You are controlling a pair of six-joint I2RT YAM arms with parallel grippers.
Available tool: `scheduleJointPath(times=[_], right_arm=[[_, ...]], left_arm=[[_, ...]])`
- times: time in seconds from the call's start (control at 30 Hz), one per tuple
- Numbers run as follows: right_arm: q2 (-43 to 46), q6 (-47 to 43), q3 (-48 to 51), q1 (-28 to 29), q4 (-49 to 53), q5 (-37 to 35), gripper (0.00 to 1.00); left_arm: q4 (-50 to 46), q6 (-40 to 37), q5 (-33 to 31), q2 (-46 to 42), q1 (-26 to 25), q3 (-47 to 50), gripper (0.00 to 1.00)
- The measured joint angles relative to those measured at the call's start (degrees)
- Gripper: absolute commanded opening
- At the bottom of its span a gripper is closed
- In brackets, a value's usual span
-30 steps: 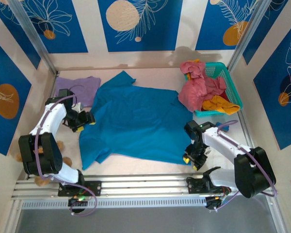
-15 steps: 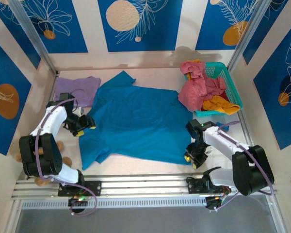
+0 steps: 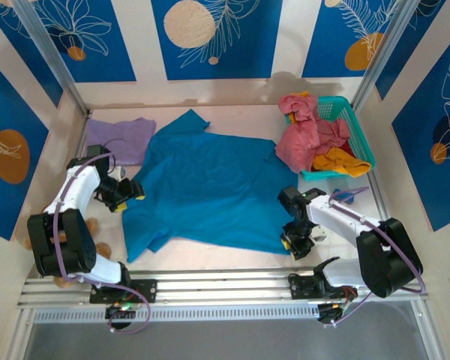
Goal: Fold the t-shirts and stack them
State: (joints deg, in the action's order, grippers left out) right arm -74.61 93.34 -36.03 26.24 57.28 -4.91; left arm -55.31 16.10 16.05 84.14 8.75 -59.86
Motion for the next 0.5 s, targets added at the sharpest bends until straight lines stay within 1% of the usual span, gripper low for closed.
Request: scheduleJointPath(times=[0.17,0.2,0.33,0.43,0.5], right_arm=[[0.15,3.98,2.73,-0.50,-2.64,1.44,0.38],[0.46,4.52,3.08,-0.79,-3.06,1.79,0.36],[0.61,5.20,3.85,-2.47,-5.05,2.91,0.28],[0.28,5.01,3.91,-3.80,-5.88,3.72,0.21],[0.13,4.63,3.78,-4.42,-6.01,4.17,0.13]], left_arm=[[-0.04,0.00,0.00,0.02,0.04,0.00,0.65],[-0.02,0.00,0.00,0.02,0.07,0.00,0.65],[-0.04,0.00,-0.04,0.02,0.28,0.07,0.65],[-0.09,0.02,-0.20,0.02,0.39,0.24,0.65],[-0.42,0.04,-0.48,0.02,0.46,0.26,0.65]])
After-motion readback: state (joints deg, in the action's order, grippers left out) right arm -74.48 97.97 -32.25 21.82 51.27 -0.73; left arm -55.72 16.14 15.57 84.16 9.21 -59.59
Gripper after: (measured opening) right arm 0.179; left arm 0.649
